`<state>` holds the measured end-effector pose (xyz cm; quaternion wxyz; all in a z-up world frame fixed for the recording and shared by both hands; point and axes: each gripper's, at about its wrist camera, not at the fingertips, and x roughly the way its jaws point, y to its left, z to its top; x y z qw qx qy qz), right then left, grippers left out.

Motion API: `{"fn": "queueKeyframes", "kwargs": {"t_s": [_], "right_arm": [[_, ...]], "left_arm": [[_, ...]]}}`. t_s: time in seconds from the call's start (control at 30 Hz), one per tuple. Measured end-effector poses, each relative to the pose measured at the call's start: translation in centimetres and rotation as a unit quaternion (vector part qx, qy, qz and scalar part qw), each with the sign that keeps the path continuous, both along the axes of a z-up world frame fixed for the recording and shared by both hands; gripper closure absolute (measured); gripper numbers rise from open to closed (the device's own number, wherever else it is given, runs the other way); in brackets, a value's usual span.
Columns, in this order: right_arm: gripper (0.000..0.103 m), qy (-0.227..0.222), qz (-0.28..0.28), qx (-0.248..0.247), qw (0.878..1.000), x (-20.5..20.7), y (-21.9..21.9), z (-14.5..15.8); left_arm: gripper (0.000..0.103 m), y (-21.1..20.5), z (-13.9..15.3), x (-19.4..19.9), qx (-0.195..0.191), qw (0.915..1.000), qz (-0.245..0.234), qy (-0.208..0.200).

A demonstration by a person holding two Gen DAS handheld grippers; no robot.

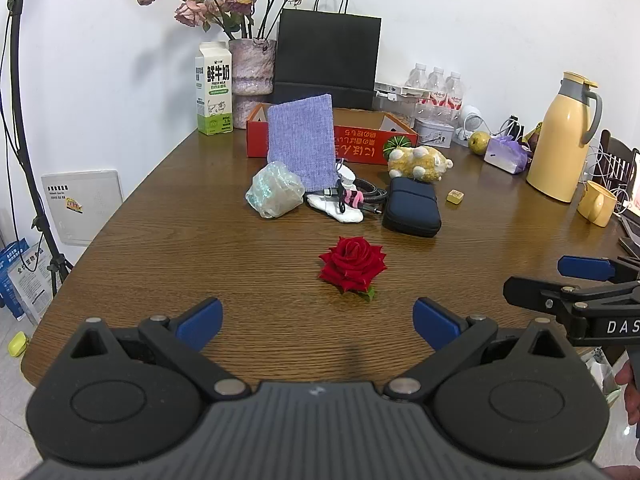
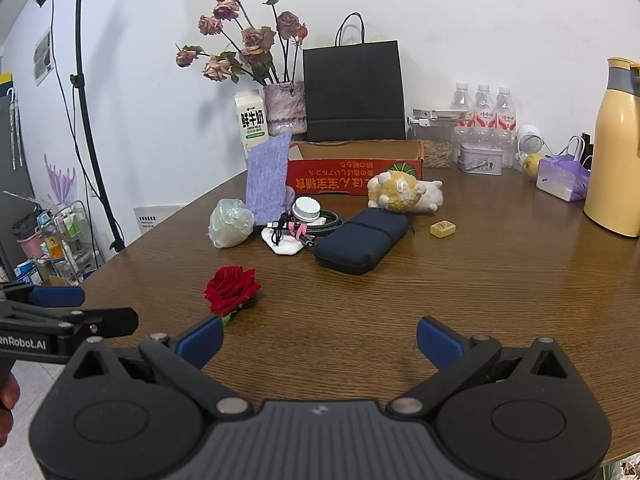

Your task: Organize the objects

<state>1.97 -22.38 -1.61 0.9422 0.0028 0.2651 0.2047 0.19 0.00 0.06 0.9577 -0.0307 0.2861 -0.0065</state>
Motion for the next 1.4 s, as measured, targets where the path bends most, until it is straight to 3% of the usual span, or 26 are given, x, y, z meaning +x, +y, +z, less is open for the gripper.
{"fn": "queueKeyframes", "kwargs": {"t_s": [1.4], "right_arm": [[0.000, -0.003, -0.002, 0.000, 1.000, 0.20, -0.18, 0.80]], "left_arm": [[0.000, -0.14, 0.15, -0.22, -0.001, 1.0000, -0.001, -0.005]]}}
